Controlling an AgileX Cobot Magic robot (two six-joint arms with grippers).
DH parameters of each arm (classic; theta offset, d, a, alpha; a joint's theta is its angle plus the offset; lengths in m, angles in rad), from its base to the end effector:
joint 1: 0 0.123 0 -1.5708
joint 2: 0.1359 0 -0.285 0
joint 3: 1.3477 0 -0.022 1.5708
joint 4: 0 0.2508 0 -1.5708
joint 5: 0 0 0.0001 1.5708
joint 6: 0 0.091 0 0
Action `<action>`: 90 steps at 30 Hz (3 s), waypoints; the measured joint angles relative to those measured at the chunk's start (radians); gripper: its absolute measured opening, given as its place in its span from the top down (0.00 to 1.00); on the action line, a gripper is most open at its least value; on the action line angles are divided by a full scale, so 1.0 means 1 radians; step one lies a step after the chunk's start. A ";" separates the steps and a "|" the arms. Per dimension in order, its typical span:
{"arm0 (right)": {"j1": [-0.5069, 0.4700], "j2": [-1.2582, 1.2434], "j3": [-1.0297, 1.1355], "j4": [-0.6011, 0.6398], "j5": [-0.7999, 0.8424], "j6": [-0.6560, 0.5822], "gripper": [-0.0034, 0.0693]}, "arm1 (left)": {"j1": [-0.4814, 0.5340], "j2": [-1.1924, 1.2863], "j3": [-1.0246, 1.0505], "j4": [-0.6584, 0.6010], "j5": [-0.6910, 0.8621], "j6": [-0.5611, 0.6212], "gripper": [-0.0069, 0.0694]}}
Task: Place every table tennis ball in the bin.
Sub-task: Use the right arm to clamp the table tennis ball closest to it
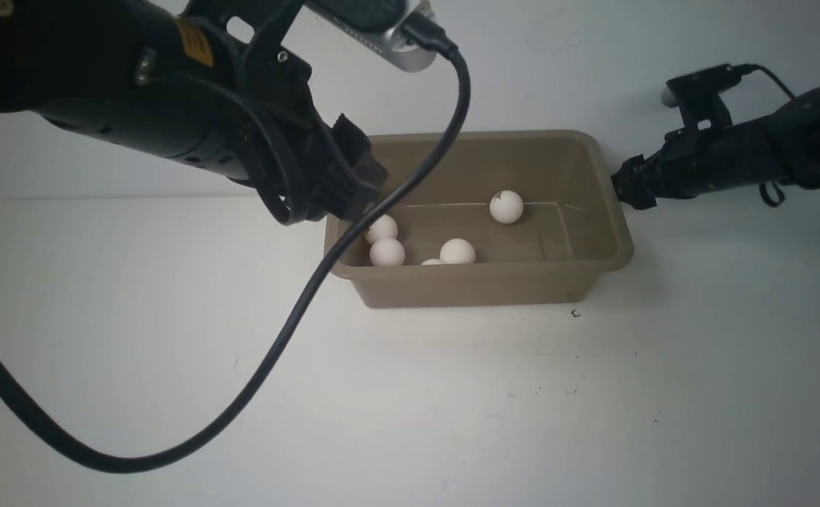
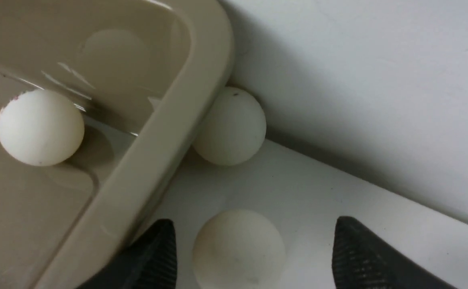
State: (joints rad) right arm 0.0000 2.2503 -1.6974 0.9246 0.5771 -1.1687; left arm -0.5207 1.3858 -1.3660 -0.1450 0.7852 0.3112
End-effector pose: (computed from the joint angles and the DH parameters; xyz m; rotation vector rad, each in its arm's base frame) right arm 0.4961 0.0397 0.1644 -0.5844 2.2610 0.3794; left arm 0.2584 -0.1589 0.3872 0.8679 2.1240 -0.2793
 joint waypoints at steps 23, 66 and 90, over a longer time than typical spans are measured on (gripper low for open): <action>0.014 0.073 -0.041 0.046 -0.032 0.000 0.30 | 0.000 0.000 0.000 0.018 0.000 0.000 0.39; -0.066 0.036 -0.052 0.093 0.069 -0.029 0.30 | 0.000 0.000 0.000 0.048 -0.007 -0.001 0.39; -0.032 0.086 -0.052 0.094 0.102 -0.007 0.30 | 0.000 0.000 0.000 0.048 -0.030 -0.001 0.39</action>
State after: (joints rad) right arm -0.0318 2.3367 -1.7490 1.0188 0.6794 -1.1758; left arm -0.5207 1.3858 -1.3660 -0.0974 0.7555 0.3103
